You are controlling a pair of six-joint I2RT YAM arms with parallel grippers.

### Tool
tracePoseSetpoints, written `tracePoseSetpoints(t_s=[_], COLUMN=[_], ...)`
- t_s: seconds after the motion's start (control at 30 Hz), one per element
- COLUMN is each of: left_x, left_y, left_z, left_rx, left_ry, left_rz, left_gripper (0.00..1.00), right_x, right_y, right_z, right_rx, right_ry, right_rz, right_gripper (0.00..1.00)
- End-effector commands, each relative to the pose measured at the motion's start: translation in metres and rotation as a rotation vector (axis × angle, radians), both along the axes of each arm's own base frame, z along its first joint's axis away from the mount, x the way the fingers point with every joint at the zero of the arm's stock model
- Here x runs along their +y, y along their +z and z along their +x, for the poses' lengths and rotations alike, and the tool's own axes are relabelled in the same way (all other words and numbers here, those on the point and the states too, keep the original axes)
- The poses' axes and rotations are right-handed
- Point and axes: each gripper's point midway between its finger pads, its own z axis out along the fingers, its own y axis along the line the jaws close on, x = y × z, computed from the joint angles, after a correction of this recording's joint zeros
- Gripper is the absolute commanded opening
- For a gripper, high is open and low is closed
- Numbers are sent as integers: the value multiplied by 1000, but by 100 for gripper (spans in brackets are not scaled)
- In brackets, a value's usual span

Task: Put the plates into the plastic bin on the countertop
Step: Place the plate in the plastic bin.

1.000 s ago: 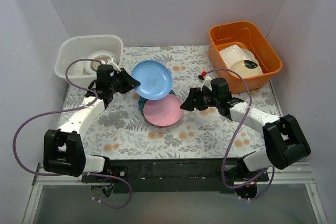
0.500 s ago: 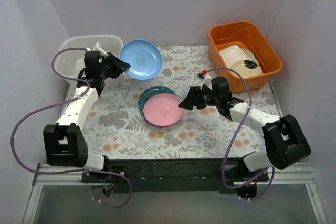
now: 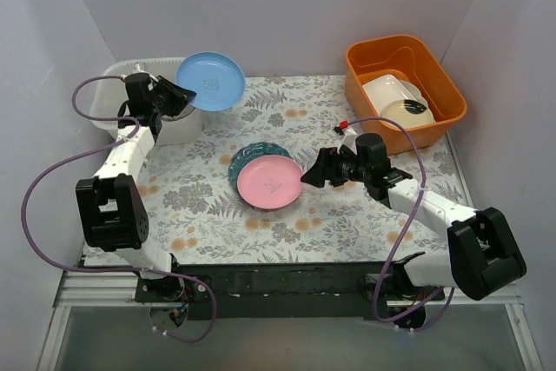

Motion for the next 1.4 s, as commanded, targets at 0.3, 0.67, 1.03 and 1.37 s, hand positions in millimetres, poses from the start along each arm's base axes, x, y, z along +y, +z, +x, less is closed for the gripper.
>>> tracePoseSetpoints(t_s=[0.3, 0.67, 1.03, 1.37], left_x=[71, 115, 152, 157], left_y=[37, 28, -7, -28], left_z=[42, 44, 35, 38], left_rx=[-86, -67, 43, 96], left_ry=[215, 377, 550, 552], left_rz=[-35, -12, 109, 151], left_gripper=[0, 0, 0, 0], right_x=[7, 9, 0, 1], right_y=[9, 2, 1, -1], right_z=[7, 5, 2, 3], right_rx=[-35, -11, -17, -11], right_ry=[30, 43, 20, 22], right_rz=[21, 24, -13, -20], right_gripper=[82, 82, 82, 82])
